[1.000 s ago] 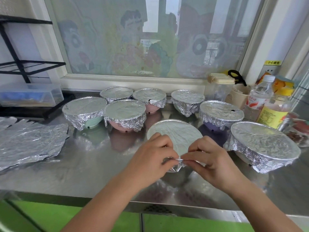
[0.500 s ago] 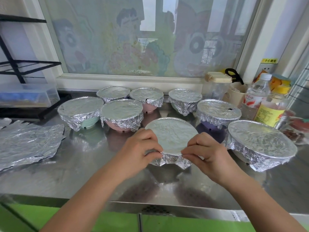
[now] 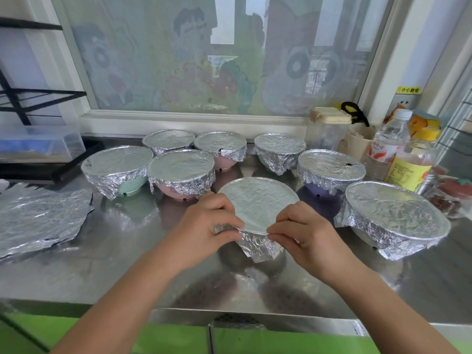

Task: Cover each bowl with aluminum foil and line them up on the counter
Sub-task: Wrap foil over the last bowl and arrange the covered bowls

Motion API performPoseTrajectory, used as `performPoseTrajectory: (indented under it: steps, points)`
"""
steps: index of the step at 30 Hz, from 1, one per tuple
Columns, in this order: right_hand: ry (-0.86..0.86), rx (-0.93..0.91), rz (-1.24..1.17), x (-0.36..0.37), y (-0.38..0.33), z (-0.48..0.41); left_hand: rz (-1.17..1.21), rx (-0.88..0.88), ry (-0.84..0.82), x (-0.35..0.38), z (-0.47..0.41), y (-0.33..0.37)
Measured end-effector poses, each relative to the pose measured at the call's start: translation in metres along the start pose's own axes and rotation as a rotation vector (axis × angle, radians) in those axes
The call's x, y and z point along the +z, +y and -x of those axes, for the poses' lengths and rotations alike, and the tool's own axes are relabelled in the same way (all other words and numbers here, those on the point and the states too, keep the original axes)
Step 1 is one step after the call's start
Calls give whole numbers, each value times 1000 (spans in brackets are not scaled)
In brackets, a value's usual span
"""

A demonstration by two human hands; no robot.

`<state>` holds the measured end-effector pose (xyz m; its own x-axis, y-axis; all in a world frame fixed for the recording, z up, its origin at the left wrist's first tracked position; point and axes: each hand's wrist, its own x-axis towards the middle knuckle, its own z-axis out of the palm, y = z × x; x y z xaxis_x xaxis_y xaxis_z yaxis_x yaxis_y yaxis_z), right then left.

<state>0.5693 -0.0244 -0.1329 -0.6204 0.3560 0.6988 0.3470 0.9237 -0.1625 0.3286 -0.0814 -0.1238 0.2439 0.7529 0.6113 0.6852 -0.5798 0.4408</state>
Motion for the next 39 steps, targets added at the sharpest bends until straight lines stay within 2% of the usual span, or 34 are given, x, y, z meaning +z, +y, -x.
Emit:
performPoseTrajectory:
  steps: [6, 12, 23, 31, 35, 39]
  points:
    - [9, -4, 5, 7, -7, -4, -62, 77, 1, 3, -4, 9]
    - [17, 18, 10, -3, 1, 2, 25, 38, 6, -9, -1, -10]
    - [39, 27, 11, 6, -7, -3, -128, 151, 32, -8, -1, -16]
    - [56, 32, 43, 3, -5, 1, -125, 223, 8, 14, -12, 3]
    - [44, 47, 85, -5, 4, 1, -146, 208, -1, 6, -10, -3]
    - [26, -19, 104, 1, -3, -7, -144, 167, 6, 16, -7, 3]
